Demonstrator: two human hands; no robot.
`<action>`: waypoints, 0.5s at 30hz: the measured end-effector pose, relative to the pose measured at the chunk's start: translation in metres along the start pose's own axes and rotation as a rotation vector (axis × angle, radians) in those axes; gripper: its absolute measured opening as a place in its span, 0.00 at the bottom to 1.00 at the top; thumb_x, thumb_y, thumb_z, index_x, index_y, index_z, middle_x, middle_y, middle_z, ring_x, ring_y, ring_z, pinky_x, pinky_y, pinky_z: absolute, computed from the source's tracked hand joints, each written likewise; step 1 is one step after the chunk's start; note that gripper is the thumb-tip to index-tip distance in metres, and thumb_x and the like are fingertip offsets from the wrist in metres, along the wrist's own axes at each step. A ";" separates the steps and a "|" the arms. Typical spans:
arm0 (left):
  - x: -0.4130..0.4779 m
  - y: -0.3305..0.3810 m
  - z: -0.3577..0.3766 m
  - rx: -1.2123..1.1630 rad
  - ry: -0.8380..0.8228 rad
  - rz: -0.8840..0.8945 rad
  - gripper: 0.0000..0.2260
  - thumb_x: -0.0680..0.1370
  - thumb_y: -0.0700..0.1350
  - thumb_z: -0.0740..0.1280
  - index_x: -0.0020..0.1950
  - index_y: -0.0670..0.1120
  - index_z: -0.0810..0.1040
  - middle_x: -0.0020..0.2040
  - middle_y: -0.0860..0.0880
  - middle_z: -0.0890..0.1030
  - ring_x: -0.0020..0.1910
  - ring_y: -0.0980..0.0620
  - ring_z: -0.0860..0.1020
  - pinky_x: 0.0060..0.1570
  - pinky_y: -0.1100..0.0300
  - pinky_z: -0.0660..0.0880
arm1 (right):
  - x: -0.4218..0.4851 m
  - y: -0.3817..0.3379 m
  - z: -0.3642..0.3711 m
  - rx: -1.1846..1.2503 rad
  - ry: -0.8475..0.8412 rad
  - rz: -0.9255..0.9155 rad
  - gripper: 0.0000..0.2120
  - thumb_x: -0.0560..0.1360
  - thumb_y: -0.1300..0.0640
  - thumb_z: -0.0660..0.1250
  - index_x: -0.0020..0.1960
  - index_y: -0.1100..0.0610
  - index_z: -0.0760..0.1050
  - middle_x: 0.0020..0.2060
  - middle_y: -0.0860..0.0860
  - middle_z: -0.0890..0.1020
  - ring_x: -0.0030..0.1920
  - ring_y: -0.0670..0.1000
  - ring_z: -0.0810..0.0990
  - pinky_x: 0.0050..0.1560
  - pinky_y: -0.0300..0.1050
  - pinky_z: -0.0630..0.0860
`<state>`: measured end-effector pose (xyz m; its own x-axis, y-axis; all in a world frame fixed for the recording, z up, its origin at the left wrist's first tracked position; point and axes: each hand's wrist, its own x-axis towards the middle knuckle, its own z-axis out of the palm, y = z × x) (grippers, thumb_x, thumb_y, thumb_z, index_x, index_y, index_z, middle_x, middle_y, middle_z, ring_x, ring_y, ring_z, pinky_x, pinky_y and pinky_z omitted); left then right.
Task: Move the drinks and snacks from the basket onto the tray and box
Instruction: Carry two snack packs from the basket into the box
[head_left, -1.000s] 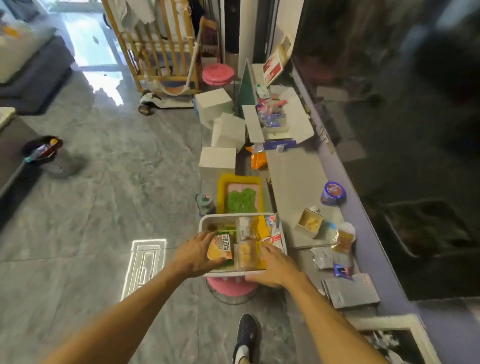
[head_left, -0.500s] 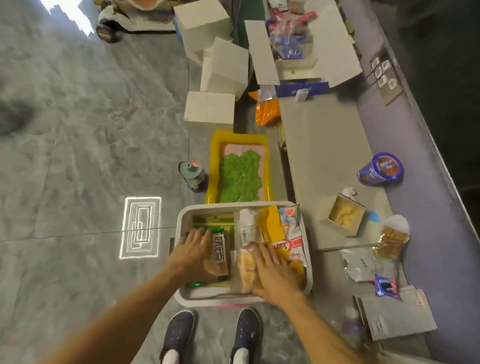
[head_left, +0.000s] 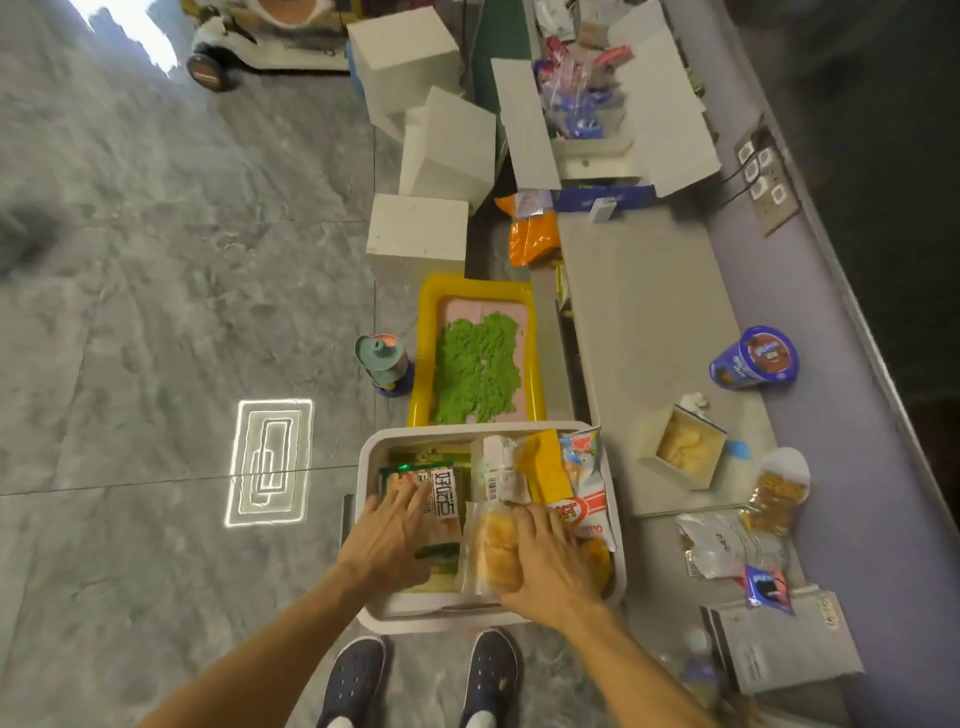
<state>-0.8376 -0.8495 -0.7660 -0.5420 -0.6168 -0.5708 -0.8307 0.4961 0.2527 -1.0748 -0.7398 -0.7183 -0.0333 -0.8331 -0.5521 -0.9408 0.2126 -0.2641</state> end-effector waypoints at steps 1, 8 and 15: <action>-0.005 0.002 -0.004 0.010 -0.039 0.017 0.60 0.70 0.68 0.75 0.86 0.49 0.39 0.87 0.44 0.49 0.85 0.43 0.51 0.84 0.44 0.50 | -0.005 -0.004 -0.009 0.014 0.004 0.000 0.51 0.68 0.36 0.78 0.80 0.50 0.56 0.77 0.51 0.63 0.76 0.54 0.63 0.77 0.52 0.66; 0.029 0.016 -0.003 0.094 -0.083 -0.012 0.68 0.66 0.72 0.76 0.85 0.48 0.31 0.86 0.42 0.35 0.84 0.37 0.35 0.83 0.35 0.43 | -0.002 -0.006 -0.022 -0.023 0.012 -0.009 0.51 0.68 0.38 0.78 0.81 0.52 0.55 0.78 0.52 0.63 0.77 0.56 0.62 0.78 0.54 0.65; 0.063 0.003 -0.003 0.103 -0.044 -0.052 0.70 0.59 0.75 0.77 0.85 0.53 0.37 0.84 0.43 0.51 0.83 0.35 0.52 0.78 0.30 0.56 | 0.012 0.010 -0.005 0.005 0.040 -0.034 0.53 0.66 0.36 0.80 0.80 0.50 0.56 0.78 0.50 0.63 0.77 0.55 0.62 0.76 0.54 0.69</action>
<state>-0.8751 -0.8891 -0.7988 -0.4908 -0.6171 -0.6151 -0.8387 0.5258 0.1418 -1.0863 -0.7497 -0.7236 -0.0148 -0.8594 -0.5110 -0.9400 0.1862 -0.2859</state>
